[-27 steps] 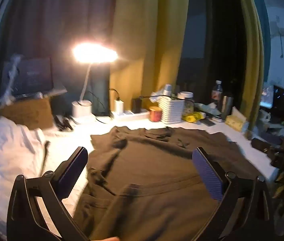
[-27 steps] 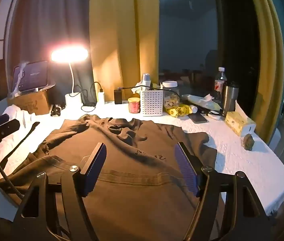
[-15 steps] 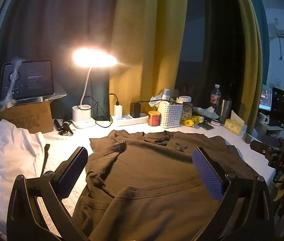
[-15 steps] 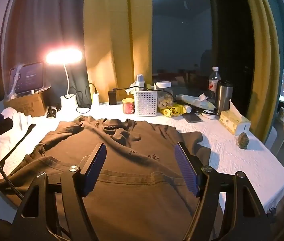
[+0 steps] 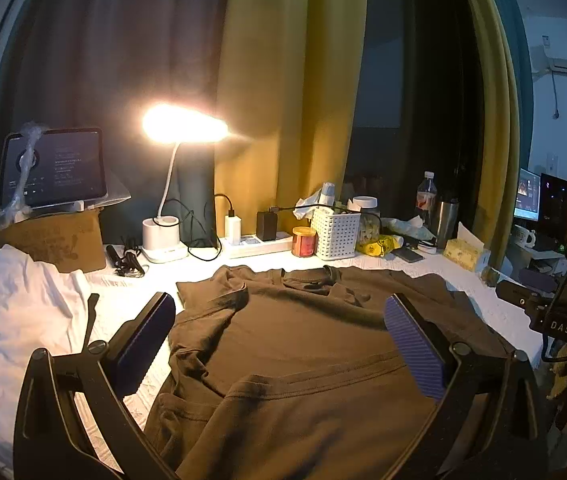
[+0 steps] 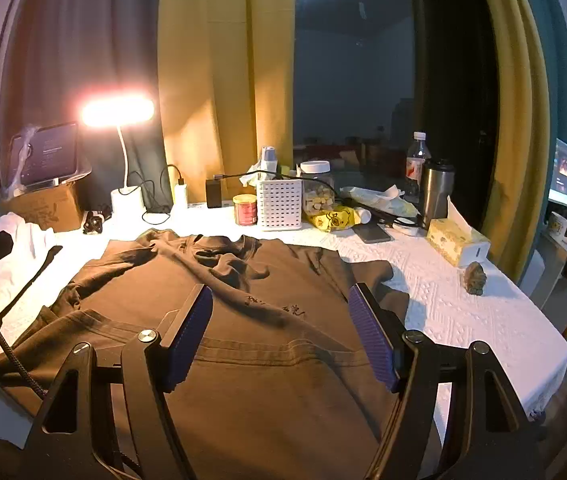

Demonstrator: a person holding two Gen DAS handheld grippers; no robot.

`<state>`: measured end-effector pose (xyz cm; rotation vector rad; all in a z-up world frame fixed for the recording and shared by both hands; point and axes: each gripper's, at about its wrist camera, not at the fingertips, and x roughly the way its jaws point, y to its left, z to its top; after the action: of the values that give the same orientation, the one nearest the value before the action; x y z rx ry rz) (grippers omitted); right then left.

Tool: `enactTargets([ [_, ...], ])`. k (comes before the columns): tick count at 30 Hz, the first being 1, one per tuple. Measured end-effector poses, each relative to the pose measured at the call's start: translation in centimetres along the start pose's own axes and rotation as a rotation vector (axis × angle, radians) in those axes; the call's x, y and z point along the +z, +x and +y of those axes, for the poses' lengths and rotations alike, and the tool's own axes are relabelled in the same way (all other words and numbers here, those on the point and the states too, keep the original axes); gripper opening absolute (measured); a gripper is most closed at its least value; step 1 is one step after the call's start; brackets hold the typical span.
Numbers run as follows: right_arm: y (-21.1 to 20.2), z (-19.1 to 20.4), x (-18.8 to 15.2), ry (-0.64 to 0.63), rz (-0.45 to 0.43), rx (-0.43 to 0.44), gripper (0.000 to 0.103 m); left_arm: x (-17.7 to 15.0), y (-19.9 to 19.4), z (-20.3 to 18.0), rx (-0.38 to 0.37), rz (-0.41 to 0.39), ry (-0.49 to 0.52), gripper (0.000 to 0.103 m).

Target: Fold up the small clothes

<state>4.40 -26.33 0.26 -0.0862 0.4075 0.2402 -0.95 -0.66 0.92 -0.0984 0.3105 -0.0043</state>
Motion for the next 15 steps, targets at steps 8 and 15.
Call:
enactTargets([
  [8, -0.31, -0.24, 0.10, 0.000, -0.001, -0.001, 0.074, 0.01, -0.09, -0.06, -0.004, 0.005, -0.004, 0.102],
  [15, -0.19, 0.18, 0.03, 0.000, -0.003, -0.001, 0.074, -0.06, -0.13, -0.15, 0.005, 0.006, -0.009, 0.102],
])
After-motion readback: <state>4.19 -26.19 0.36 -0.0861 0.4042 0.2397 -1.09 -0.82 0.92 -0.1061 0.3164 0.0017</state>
